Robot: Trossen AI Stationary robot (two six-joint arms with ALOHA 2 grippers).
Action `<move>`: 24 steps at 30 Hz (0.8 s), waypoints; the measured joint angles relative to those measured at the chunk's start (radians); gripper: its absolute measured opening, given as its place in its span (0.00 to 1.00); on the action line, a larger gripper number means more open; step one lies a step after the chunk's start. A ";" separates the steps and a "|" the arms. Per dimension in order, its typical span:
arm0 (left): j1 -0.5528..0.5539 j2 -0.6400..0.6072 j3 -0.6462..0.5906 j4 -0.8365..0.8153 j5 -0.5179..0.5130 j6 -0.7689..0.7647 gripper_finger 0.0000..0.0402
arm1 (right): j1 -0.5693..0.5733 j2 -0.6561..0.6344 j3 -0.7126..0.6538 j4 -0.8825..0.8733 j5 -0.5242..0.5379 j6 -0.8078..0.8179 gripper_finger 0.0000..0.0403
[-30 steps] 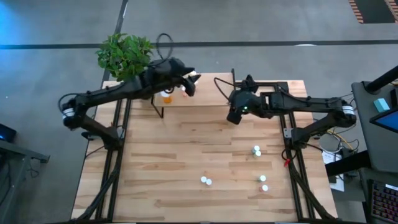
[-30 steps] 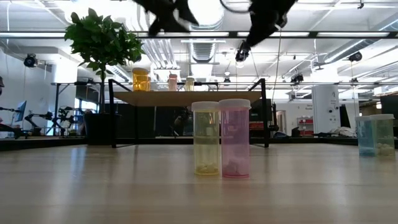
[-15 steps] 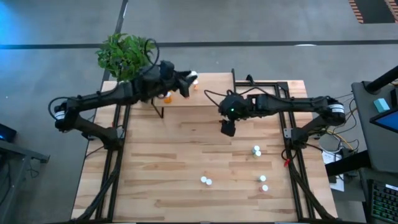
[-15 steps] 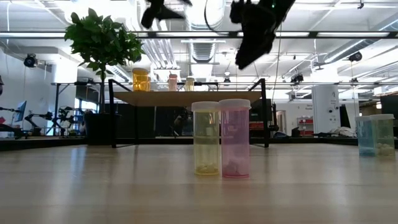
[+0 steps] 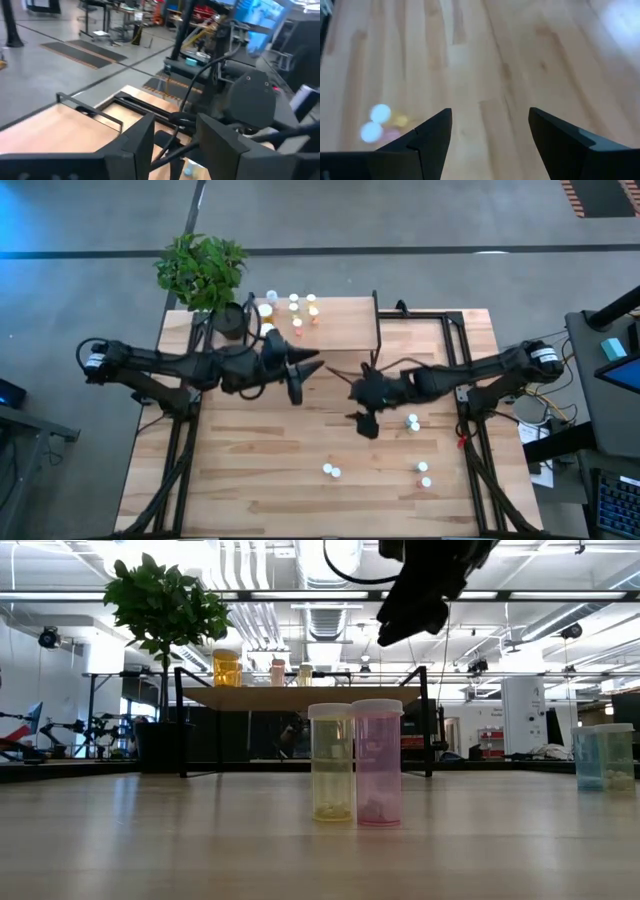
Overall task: Pick and place medicine bottles onto shelf by color
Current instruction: Put the pink pill bottle on the shelf
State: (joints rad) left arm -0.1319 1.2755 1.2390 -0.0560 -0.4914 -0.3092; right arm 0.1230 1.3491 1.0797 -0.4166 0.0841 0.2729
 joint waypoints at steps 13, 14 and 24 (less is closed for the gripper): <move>-0.091 -0.018 0.020 -0.006 -0.064 0.189 0.28 | 0.300 0.093 -0.007 0.035 0.332 0.353 0.62; -0.096 -0.023 0.017 -0.008 -0.048 0.189 0.28 | 0.325 0.112 0.022 -0.014 0.371 0.407 0.61; -0.192 -0.031 -0.022 -0.119 0.100 0.152 0.28 | 0.518 0.384 0.418 -0.434 0.530 0.654 0.47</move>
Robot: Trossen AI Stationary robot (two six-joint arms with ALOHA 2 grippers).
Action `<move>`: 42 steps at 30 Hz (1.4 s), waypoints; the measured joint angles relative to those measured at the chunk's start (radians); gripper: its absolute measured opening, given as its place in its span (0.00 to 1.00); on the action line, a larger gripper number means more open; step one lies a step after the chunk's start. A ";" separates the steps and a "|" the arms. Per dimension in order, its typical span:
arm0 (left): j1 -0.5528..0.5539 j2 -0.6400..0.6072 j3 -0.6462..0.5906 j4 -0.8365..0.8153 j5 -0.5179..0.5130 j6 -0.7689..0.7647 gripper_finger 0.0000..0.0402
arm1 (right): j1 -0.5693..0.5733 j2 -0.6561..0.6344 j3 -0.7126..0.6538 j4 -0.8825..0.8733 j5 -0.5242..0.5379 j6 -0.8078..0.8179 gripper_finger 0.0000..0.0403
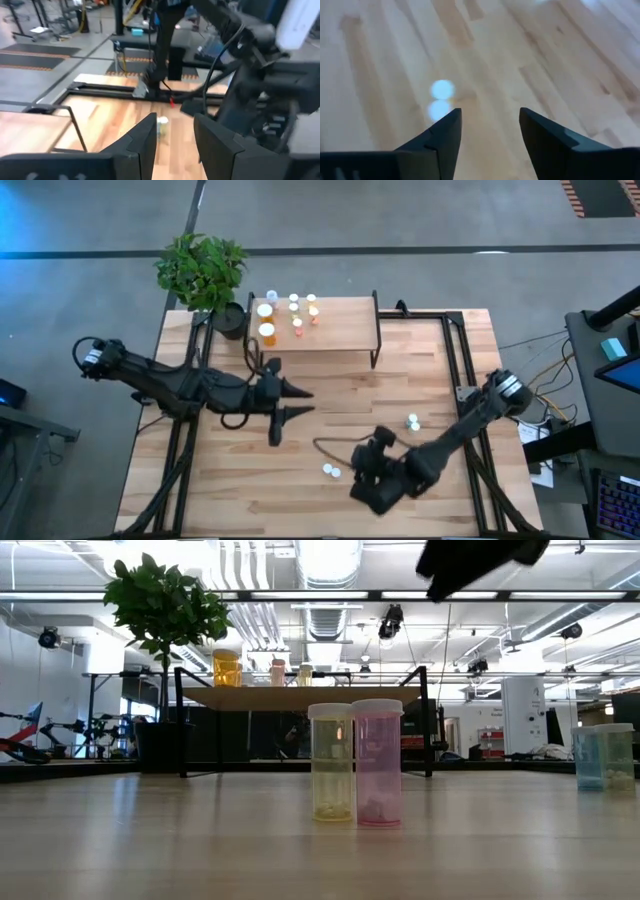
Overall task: Pick and place medicine bottles onto shelf by color
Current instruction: Put the pink pill bottle on the shelf
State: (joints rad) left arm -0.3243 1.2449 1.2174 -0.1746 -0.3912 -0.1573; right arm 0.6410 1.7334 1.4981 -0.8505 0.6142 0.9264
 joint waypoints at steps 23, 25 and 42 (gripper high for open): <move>-0.183 0.040 -0.215 -0.091 0.026 -0.250 0.28 | 0.057 0.288 0.131 -0.024 0.036 0.134 0.54; -0.202 0.039 -0.224 -0.089 0.027 -0.255 0.28 | 0.057 0.284 0.107 0.003 0.036 0.134 0.54; -0.212 0.053 -0.332 0.030 0.018 -0.337 0.49 | -0.005 0.251 -0.230 0.608 -0.139 -0.112 0.54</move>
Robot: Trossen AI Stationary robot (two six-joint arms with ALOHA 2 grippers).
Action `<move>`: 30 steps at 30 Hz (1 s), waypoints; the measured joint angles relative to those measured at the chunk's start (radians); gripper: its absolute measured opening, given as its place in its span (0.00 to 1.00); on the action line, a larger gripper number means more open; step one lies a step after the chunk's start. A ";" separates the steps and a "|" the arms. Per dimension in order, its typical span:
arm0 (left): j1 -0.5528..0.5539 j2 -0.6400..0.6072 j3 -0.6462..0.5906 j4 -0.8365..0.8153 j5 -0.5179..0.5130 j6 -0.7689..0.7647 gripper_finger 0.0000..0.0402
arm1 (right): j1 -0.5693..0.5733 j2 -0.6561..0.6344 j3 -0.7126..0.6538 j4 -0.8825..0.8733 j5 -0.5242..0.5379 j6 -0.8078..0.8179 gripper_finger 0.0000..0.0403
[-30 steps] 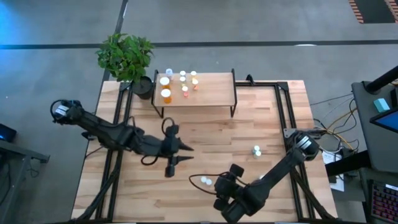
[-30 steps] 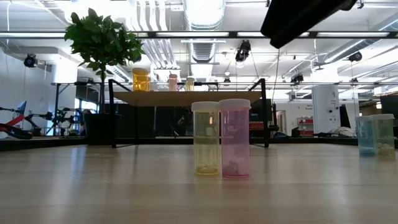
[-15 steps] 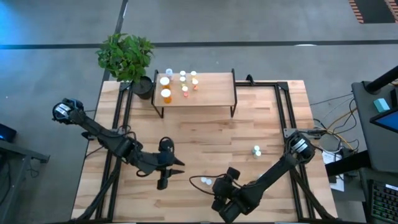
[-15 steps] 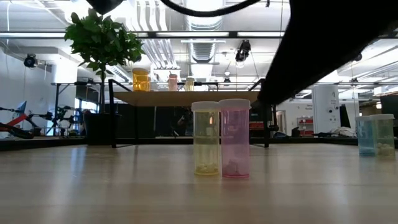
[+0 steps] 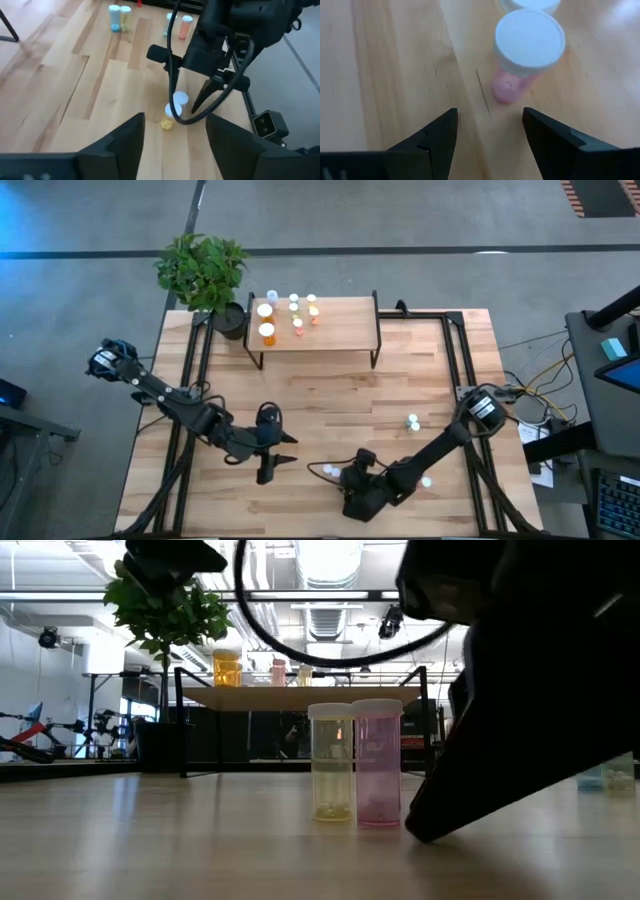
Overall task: Pick and place medicine bottles onto shelf by color
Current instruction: Put the pink pill bottle on the shelf
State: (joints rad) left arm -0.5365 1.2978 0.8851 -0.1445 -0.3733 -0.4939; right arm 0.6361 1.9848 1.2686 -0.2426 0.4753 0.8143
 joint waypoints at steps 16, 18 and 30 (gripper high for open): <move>0.000 0.178 0.007 0.127 0.041 -0.095 0.53 | -0.058 -0.003 -0.065 0.149 0.038 -0.171 0.45; 0.000 0.182 0.010 0.127 0.041 -0.096 0.53 | -0.062 -0.007 -0.065 0.146 0.036 -0.179 0.43; 0.044 0.095 0.045 0.067 0.108 -0.334 0.53 | -0.085 -0.061 -0.066 0.119 -0.106 -0.249 0.24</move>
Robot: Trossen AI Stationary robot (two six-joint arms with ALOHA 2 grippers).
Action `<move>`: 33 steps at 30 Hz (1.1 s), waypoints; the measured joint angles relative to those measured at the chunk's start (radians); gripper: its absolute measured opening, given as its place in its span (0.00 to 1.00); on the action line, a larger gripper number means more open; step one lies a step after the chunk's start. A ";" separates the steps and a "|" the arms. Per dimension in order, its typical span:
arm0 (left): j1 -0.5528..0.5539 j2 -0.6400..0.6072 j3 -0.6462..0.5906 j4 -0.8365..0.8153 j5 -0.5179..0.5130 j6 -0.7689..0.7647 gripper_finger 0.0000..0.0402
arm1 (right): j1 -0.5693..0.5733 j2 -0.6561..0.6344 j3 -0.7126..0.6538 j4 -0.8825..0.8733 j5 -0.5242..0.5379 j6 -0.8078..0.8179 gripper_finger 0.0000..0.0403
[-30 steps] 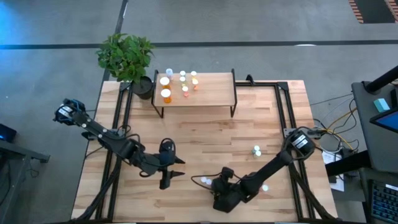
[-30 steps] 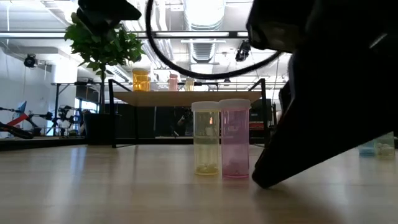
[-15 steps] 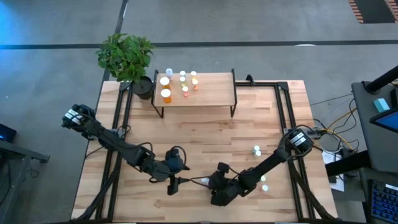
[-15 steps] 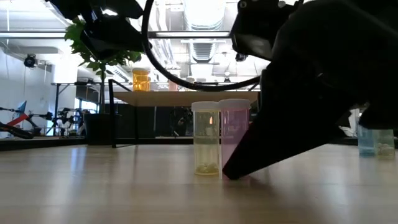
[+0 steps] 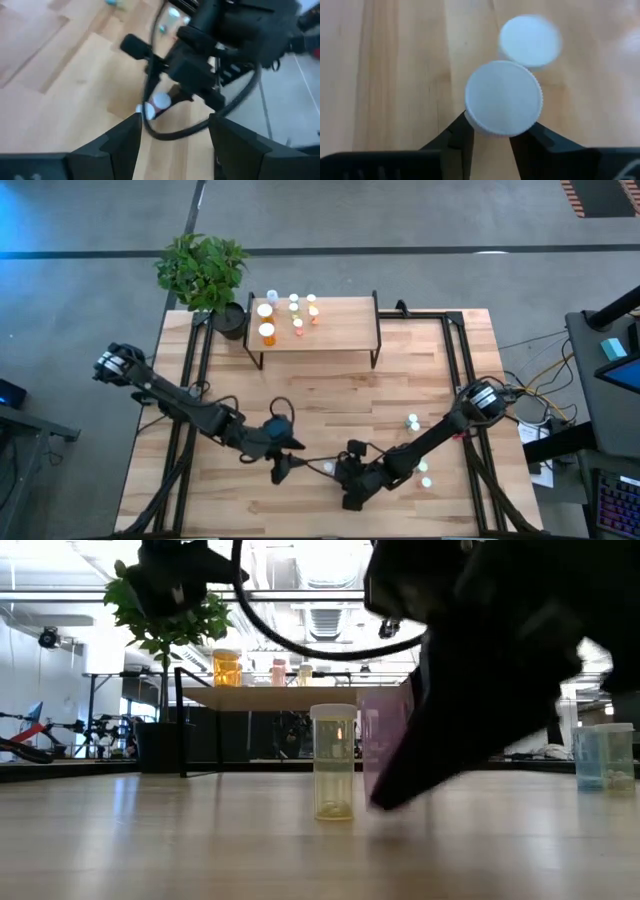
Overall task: Pick and place medicine bottles onto shelf by color
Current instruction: Put the pink pill bottle on the shelf
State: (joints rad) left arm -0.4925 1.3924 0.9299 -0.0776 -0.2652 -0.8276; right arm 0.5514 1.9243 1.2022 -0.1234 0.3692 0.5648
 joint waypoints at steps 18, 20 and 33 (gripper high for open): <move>0.087 -0.006 0.002 0.204 -0.225 0.578 0.53 | -0.150 -0.364 0.005 -0.238 -0.003 -0.163 0.25; 0.100 0.002 0.005 0.298 -0.195 0.626 0.53 | -0.164 -0.377 0.015 -0.240 -0.007 -0.179 0.25; 0.232 0.001 0.009 0.340 0.104 0.617 0.53 | -0.232 -0.356 0.168 -0.349 -0.081 -0.243 0.25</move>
State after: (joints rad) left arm -0.2602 1.3938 0.9390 0.2626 -0.1609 -0.2102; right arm 0.3189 1.5679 1.3707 -0.4725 0.2884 0.3216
